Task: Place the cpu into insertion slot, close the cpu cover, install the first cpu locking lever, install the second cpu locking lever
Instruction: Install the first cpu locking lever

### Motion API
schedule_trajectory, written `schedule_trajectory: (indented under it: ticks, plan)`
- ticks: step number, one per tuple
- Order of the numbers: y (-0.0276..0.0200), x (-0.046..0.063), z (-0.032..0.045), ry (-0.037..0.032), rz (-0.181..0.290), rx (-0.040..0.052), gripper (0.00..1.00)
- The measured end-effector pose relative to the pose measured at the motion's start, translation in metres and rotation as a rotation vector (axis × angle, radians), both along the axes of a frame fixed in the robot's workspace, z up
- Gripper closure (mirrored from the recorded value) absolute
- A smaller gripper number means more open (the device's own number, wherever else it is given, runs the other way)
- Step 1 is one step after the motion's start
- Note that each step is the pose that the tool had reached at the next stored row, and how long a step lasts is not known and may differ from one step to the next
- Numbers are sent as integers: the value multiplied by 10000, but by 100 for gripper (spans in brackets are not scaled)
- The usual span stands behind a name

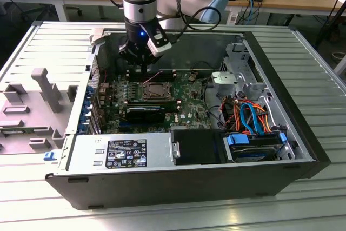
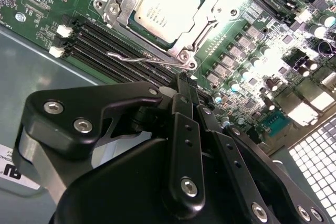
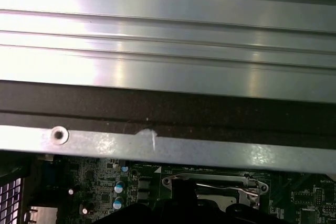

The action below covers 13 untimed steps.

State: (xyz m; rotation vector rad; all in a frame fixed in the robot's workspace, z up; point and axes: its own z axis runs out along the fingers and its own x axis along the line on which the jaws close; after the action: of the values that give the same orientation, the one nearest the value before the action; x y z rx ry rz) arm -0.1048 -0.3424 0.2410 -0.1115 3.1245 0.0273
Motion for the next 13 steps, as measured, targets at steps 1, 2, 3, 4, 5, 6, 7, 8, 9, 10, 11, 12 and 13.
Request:
schedule_trajectory:
  ticks: [1,2,3,4,5,6,7,8,9,10,11,12,13]
  plan:
    - [0,0,-2,0,0,0,89]
    - [0,0,-5,0,0,0,89]
    - [0,0,-8,0,0,0,89]
    - [0,0,-10,0,1,0,89]
    - [0,0,-13,-1,0,1,89]
    - [0,0,-19,-1,1,1,89]
    - [0,0,-22,0,0,0,89]
    - [0,0,-25,0,1,0,89]
    - [0,0,-27,0,1,-1,89]
    - [0,0,-30,0,0,0,89]
    - [0,0,-35,-1,1,1,89]
    - [0,0,-40,-1,1,1,89]
    - [0,0,-53,0,0,1,89]
